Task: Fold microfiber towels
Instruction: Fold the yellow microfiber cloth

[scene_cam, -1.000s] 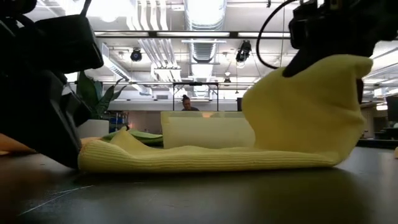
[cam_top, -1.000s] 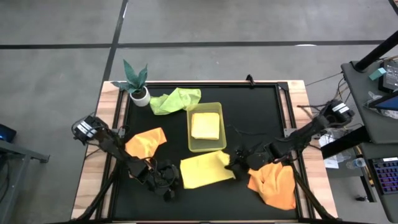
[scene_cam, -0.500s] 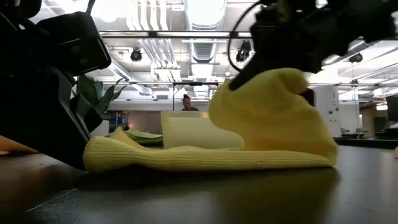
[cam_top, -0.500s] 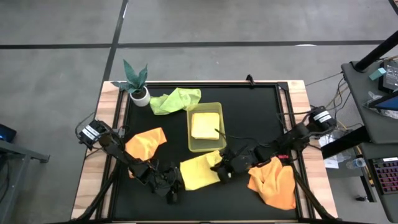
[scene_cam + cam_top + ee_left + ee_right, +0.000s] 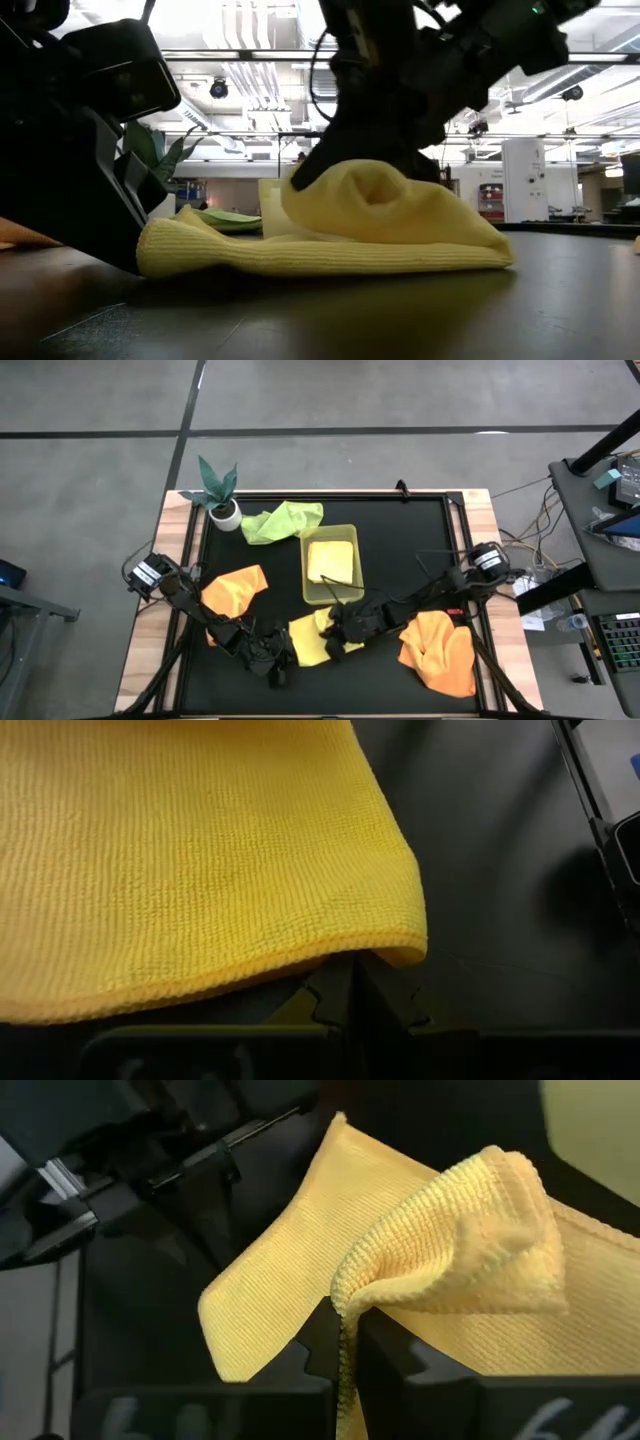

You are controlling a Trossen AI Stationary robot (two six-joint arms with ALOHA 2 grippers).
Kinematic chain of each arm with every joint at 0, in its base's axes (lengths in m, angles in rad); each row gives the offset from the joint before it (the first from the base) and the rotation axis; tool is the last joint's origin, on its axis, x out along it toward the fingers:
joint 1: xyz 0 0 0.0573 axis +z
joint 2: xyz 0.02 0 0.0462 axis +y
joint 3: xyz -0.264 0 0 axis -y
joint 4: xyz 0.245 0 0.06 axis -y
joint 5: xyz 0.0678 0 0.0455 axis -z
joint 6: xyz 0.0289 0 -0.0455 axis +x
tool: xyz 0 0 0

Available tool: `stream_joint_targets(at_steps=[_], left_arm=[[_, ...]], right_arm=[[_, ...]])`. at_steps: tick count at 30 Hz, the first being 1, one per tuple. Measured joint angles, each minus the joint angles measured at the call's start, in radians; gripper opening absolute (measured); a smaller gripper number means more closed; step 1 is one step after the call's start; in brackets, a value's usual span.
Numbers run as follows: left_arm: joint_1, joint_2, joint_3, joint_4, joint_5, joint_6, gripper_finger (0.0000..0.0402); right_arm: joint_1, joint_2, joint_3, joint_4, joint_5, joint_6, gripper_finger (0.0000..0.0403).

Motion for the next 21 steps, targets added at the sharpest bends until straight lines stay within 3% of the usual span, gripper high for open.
stream_joint_targets(at_steps=[9, 21], left_arm=[[0.000, 0.000, 0.000, -0.001, 0.001, 0.005, 0.0000], [0.000, 0.000, 0.000, -0.001, 0.001, 0.012, 0.0000]], right_arm=[[-0.007, 0.063, 0.134, -0.149, 0.009, -0.049, 0.0012], [-0.006, 0.073, 0.149, -0.130, 0.009, -0.036, 0.0013]])
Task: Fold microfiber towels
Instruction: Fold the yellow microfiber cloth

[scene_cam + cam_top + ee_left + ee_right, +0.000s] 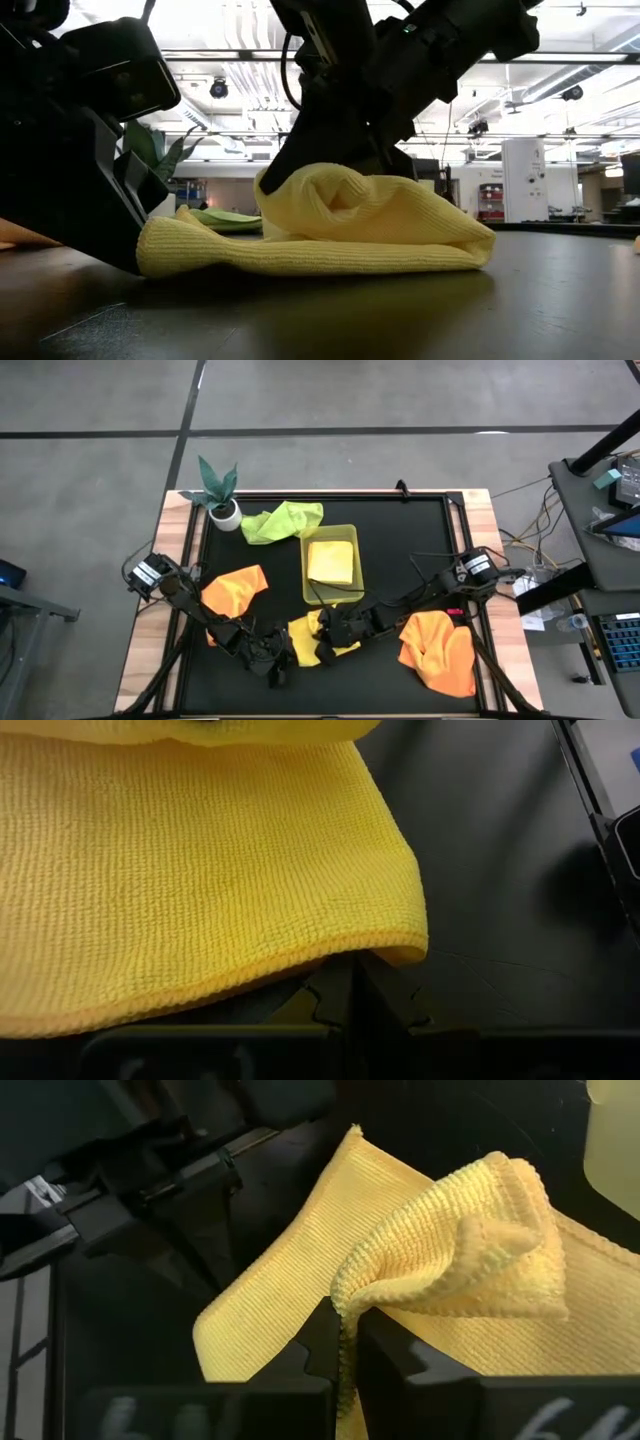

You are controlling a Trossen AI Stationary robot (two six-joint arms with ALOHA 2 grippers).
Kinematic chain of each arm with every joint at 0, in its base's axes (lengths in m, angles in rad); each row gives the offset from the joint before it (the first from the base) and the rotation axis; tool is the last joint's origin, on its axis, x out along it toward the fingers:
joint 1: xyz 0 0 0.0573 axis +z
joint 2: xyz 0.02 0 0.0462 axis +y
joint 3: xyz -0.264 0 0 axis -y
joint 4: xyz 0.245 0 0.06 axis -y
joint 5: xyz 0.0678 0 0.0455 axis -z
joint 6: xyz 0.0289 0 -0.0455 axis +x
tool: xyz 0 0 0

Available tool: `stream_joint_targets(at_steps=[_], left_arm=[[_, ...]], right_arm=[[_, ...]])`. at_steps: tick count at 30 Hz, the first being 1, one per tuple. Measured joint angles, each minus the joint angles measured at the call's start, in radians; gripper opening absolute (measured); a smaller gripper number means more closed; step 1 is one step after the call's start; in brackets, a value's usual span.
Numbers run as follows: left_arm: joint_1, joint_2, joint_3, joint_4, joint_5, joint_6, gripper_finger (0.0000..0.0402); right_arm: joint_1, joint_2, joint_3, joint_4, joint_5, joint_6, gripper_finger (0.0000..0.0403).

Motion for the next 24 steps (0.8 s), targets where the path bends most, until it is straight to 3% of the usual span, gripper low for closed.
stream_joint_targets(at_steps=[12, 24], left_arm=[[0.000, 0.000, 0.000, 0.000, 0.000, 0.002, 0.0000], [0.000, 0.000, 0.000, 0.000, 0.000, 0.001, 0.0000]], right_arm=[[0.000, 0.010, 0.000, 0.055, -0.002, -0.017, 0.0019], [0.000, 0.010, 0.000, 0.102, -0.034, -0.054, 0.0133]])
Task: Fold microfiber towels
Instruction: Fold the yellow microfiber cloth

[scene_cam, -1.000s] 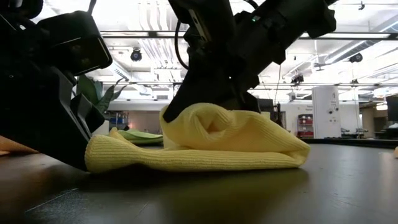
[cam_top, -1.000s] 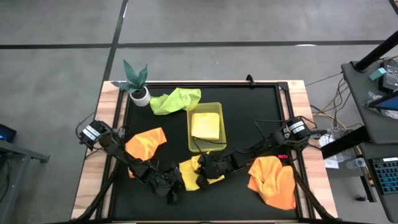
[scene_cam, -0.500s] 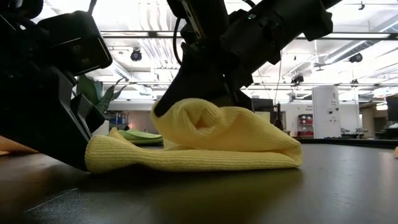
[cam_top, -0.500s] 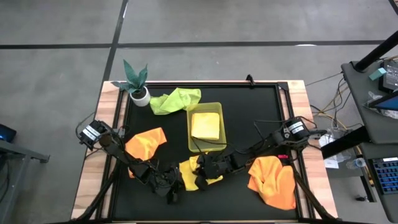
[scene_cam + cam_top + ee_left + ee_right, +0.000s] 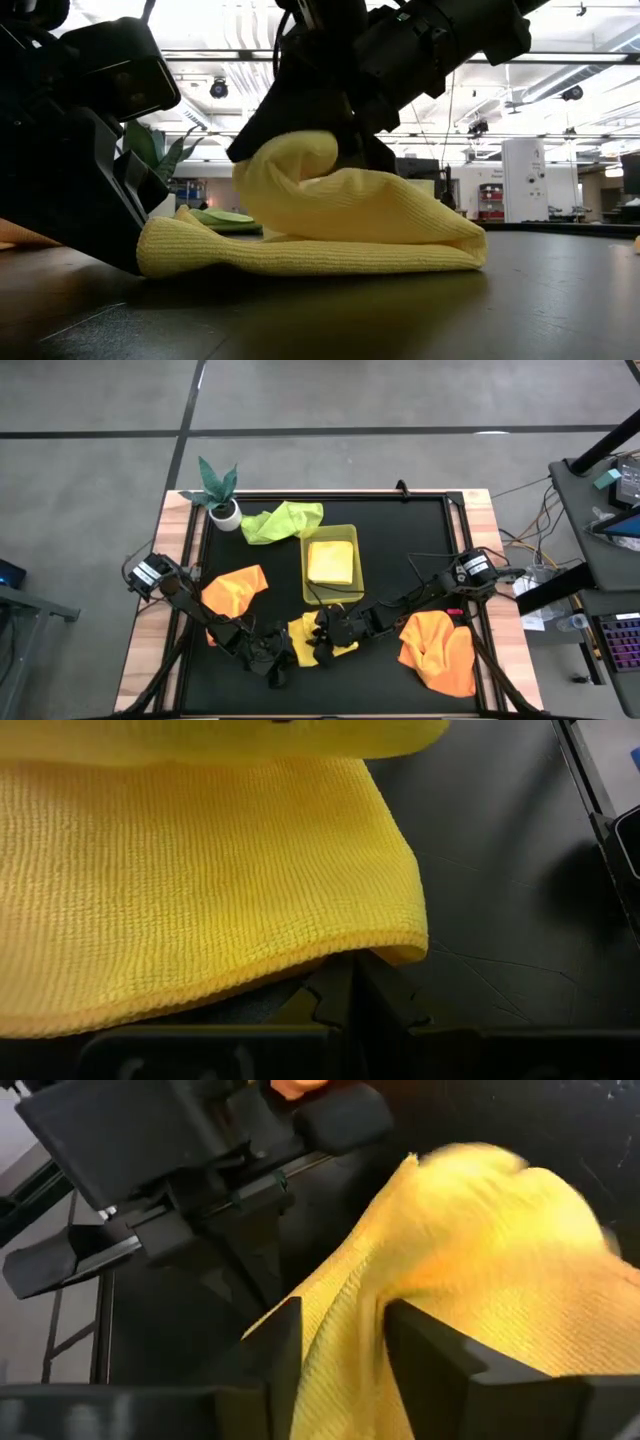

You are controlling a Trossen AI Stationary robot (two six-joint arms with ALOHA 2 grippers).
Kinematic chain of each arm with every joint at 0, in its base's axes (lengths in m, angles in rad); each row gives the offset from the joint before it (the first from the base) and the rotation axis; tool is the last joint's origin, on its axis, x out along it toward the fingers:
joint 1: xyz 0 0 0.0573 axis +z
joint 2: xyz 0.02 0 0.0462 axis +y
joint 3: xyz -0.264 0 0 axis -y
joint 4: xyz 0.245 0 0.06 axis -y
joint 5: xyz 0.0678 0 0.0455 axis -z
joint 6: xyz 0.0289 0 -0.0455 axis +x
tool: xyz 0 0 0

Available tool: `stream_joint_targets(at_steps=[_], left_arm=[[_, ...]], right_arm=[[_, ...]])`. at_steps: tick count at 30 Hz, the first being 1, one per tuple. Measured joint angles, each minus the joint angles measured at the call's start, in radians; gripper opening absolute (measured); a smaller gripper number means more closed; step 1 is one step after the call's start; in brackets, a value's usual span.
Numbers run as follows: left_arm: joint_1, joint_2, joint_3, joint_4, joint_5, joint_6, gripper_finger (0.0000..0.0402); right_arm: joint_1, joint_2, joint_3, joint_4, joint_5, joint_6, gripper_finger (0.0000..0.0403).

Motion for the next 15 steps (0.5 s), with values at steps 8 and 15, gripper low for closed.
stream_joint_targets(at_steps=[8, 15], left_arm=[[0.000, 0.000, 0.000, 0.000, 0.000, 0.000, 0.0000], [0.001, -0.010, 0.000, -0.006, 0.029, -0.009, 0.0000]], right_arm=[[0.000, 0.000, 0.000, -0.010, -0.005, -0.020, 0.0174], [0.008, -0.035, 0.000, -0.028, -0.063, -0.130, 0.0178]])
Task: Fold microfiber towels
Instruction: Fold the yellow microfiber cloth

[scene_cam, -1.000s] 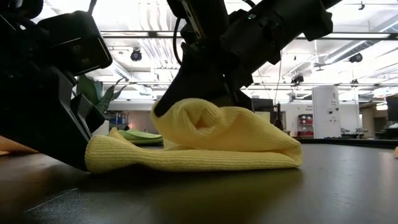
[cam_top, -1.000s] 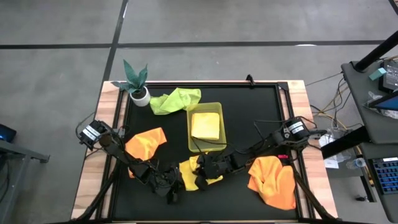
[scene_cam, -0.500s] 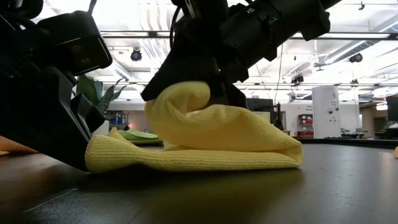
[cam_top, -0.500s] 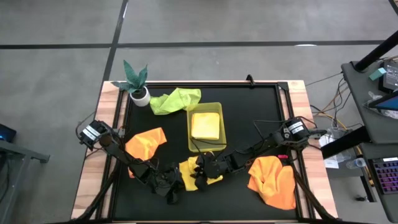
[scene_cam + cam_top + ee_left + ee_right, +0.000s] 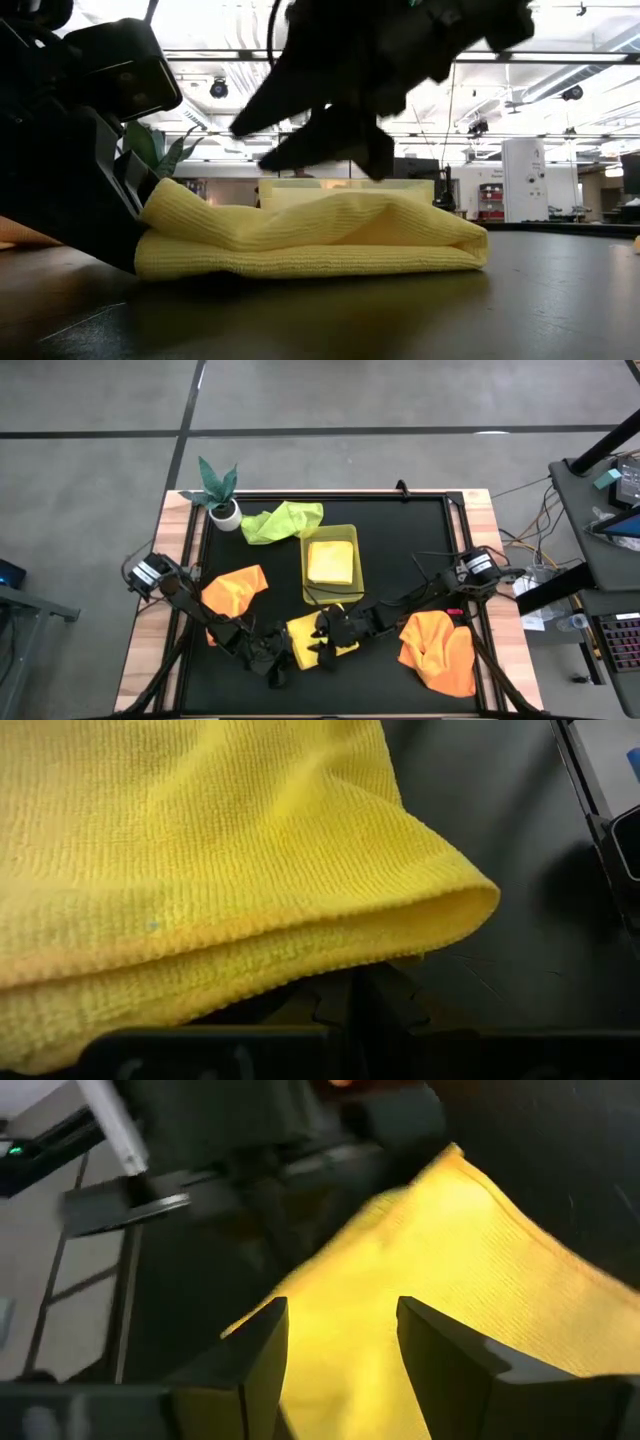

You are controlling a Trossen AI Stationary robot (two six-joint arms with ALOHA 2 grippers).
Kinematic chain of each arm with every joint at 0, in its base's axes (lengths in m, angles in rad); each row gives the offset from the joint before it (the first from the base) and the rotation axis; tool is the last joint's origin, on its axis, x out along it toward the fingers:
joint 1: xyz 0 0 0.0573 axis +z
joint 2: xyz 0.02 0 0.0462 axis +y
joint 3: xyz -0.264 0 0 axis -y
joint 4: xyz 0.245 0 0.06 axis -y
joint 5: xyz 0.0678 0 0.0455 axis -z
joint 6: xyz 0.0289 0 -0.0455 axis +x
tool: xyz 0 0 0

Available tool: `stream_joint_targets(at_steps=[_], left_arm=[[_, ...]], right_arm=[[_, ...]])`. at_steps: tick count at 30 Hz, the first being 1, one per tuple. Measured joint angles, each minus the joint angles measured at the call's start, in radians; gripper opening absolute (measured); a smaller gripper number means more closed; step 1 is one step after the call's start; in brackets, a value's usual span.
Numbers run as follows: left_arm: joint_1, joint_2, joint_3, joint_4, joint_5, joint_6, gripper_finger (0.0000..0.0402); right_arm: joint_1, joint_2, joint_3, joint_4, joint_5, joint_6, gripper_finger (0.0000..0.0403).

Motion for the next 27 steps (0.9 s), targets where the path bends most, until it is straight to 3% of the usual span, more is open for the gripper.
stream_joint_targets(at_steps=[5, 10, 19, 22, 27], left_arm=[[-0.002, -0.038, -0.001, -0.005, 0.098, -0.002, 0.0000], [-0.002, -0.091, -0.001, -0.051, 0.121, -0.023, 0.0000], [-0.002, -0.123, 0.024, -0.082, 0.113, -0.122, 0.0001], [-0.004, -0.123, 0.040, -0.084, 0.172, -0.132, 0.0021], [-0.007, -0.120, 0.066, -0.092, 0.147, -0.132, 0.0093]], right_arm=[[0.029, -0.059, 0.000, -0.089, -0.008, -0.139, 0.0163], [0.070, -0.111, 0.000, -0.258, -0.004, -0.264, 0.0145], [0.151, -0.130, 0.000, -0.576, 0.176, -0.386, 0.0123], [0.168, -0.131, 0.000, -0.614, 0.183, -0.393, 0.0124], [0.176, -0.131, 0.000, -0.638, 0.185, -0.395, 0.0131]])
